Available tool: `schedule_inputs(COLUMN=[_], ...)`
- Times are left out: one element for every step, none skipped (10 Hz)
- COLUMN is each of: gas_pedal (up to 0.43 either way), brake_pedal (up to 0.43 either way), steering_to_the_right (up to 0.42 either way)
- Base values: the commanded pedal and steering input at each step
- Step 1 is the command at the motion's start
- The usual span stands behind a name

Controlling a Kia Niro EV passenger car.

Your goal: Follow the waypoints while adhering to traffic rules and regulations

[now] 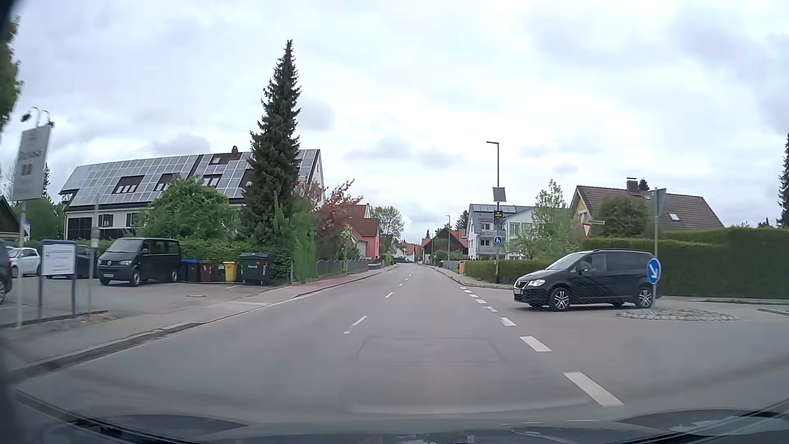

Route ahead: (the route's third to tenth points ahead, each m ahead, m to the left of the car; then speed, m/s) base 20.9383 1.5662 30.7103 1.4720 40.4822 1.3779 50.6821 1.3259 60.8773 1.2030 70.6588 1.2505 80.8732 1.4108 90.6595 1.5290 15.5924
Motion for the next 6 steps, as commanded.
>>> schedule_inputs(gas_pedal=[0.209, 0.197, 0.189, 0.189, 0.189, 0.189], brake_pedal=[0.012, 0.012, 0.012, 0.006, 0.006, 0.012], steering_to_the_right=[0.007, 0.008, 0.006, 0.003, 0.000, 0.001])
